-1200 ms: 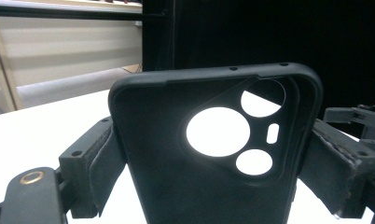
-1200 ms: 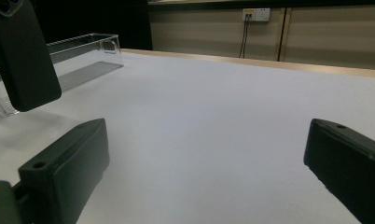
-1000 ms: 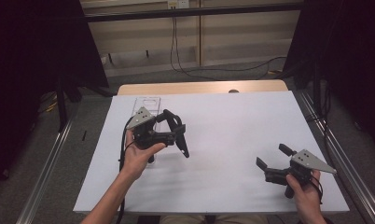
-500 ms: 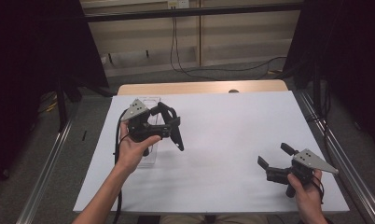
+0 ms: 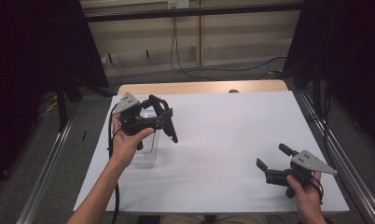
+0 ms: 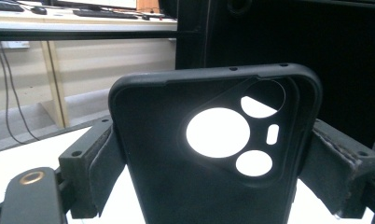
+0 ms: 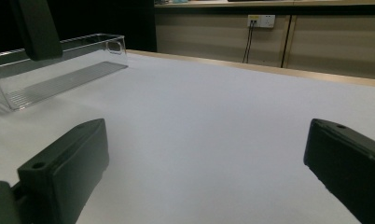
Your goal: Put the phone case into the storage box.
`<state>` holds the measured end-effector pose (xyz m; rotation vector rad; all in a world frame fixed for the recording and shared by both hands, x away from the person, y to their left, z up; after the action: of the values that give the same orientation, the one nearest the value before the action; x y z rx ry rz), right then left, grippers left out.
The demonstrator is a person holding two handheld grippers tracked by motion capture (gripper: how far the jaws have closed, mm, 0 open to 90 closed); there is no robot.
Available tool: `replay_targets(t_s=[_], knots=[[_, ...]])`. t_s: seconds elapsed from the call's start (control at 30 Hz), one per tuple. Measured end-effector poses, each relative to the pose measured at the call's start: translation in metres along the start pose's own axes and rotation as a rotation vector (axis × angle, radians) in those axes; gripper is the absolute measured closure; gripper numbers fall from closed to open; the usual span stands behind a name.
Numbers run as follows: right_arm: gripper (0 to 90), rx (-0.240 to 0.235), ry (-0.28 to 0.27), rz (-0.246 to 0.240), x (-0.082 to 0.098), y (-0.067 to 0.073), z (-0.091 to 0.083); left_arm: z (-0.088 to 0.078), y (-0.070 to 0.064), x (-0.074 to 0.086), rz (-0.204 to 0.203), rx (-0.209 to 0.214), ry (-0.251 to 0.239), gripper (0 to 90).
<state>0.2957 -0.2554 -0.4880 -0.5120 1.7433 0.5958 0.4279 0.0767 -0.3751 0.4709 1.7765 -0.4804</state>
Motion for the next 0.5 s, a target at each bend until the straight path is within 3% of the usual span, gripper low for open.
replay_targets(t_s=[0.5], knots=[[0.0, 0.008, 0.008, -0.031, 0.000, -0.002, -0.002, -0.005, 0.026, -0.024, 0.008, -0.064, -0.029, 14.1]])
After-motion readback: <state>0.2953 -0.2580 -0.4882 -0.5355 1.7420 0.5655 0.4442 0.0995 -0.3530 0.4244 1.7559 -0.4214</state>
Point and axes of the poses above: each handheld gripper's, and its own axes: z roughly forward along the jaws, x roughly out of its underside, y roughly to its left, the point moved 10 cm from there along z, roughly forward along the jaws, and after that the axes turned 14 degrees about -x, right-handed, at the moved point
